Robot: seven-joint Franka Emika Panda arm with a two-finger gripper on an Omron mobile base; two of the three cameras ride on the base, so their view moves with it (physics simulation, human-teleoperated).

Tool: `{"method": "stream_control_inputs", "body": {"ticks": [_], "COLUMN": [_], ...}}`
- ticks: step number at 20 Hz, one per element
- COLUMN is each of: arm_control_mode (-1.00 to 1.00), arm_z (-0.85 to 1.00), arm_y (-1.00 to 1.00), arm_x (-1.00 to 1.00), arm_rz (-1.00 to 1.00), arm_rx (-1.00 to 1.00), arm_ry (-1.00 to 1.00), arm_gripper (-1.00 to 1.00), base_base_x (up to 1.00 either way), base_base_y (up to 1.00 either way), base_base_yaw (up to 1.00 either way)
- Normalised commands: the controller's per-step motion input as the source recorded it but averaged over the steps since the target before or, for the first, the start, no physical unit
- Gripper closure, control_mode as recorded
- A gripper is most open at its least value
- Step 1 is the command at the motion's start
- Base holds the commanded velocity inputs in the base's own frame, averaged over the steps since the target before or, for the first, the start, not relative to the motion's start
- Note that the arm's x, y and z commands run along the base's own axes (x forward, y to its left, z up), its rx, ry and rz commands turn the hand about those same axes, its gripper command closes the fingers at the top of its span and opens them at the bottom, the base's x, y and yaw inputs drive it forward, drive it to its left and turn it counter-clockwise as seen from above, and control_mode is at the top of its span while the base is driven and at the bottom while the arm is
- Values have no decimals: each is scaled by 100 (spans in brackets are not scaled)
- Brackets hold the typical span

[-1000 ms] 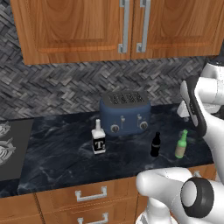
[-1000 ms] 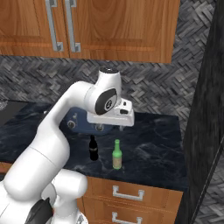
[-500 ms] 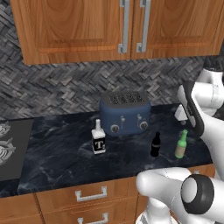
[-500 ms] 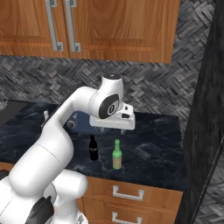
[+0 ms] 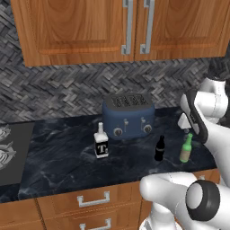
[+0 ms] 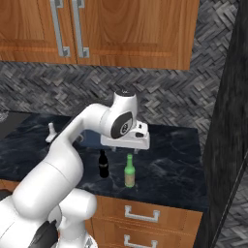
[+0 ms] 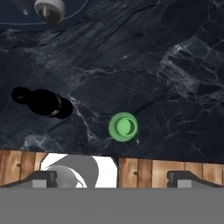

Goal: Move the drinks to the dining counter.

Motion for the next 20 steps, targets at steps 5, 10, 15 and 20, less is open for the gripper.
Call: {"method": "stream_control_inputs", "body": {"ticks": [5,10,15,20], "arm_control_mode": [-100,-100,-100,-100], "arm_z": [-24,-18,-15,-18], "arm_y": [-5,-11,-7,0], "arm_x": [9,10,4,3], "arm_rz": [0,0,0,0], "arm_rx": [0,0,0,0], "arm_ry": [0,0,1,1], "arm_gripper": [-100,-100,-100,-100], "base_base_x": [0,0,0,0], "base_base_y": [0,0,0,0], "base_base_yaw": [0,0,0,0]}}
